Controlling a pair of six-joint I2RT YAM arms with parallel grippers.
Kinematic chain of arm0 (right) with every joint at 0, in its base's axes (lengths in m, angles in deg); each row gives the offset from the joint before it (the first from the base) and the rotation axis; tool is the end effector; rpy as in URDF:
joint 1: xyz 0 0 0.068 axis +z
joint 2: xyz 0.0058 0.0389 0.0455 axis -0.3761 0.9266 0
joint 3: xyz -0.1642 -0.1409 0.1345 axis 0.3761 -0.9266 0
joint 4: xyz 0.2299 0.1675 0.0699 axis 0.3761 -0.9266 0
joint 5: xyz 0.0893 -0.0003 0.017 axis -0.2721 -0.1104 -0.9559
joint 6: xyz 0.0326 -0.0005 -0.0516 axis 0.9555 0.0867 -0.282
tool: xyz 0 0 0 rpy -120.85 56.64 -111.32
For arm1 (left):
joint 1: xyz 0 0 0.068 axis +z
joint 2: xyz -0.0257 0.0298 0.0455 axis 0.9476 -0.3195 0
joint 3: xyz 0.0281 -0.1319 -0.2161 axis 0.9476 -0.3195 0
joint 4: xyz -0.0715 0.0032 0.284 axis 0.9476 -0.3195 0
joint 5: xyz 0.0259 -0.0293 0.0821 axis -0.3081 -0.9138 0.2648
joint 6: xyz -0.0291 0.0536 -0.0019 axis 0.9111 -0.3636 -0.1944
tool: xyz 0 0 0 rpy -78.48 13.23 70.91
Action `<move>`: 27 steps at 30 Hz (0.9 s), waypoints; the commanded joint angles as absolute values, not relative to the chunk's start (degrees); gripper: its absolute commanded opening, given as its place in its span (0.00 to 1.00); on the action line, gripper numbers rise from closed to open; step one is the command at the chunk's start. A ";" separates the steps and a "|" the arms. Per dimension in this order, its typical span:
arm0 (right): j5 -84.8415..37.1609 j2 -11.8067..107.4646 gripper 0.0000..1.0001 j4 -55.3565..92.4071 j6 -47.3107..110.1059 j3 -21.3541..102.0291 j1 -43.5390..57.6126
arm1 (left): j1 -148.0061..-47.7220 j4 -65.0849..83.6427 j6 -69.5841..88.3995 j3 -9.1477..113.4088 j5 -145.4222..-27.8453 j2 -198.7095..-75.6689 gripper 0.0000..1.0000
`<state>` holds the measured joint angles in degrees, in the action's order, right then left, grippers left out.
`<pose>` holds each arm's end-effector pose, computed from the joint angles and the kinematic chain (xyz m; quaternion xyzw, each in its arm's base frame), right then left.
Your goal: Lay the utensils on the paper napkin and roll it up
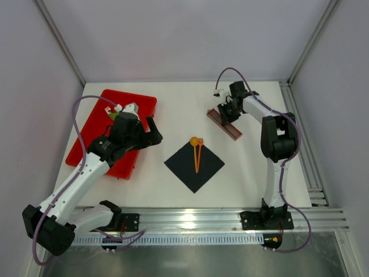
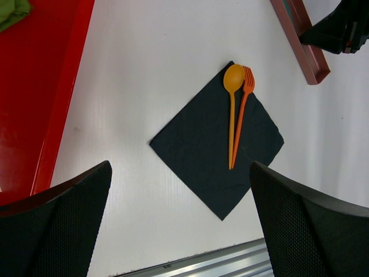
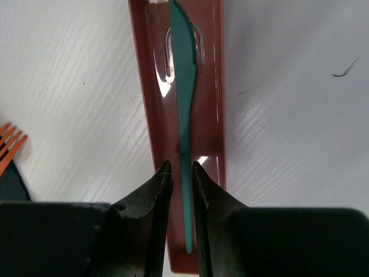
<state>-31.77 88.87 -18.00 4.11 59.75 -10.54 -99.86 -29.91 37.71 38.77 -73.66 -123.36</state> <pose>0.4648 0.1075 0.1418 -0.2955 0.9199 0.1145 0.2308 0.2443 -0.1283 0.2992 -0.1071 0.8988 -0.2071 0.3711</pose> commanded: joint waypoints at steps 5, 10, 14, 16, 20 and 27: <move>-31.58 87.41 0.24 -20.51 2.08 59.62 -10.23 | -99.84 -28.77 36.85 40.43 -73.19 -122.43 1.00; -28.07 89.71 0.25 -22.28 1.64 60.50 -9.61 | -99.84 -28.42 37.03 40.25 -73.19 -122.69 1.00; -26.49 90.06 0.25 -20.96 2.52 60.15 -9.61 | -99.75 -28.42 36.94 40.25 -73.01 -122.78 1.00; -25.70 90.23 0.24 -20.87 2.43 59.80 -9.35 | -99.84 -28.42 36.94 40.34 -73.10 -122.78 1.00; -24.90 90.23 0.23 -19.73 2.52 58.92 -9.00 | -99.75 -28.51 36.94 40.34 -72.92 -122.60 0.99; -23.94 90.32 0.12 -18.67 2.70 58.04 -8.29 | -99.75 -28.51 37.03 40.34 -73.01 -122.34 1.00</move>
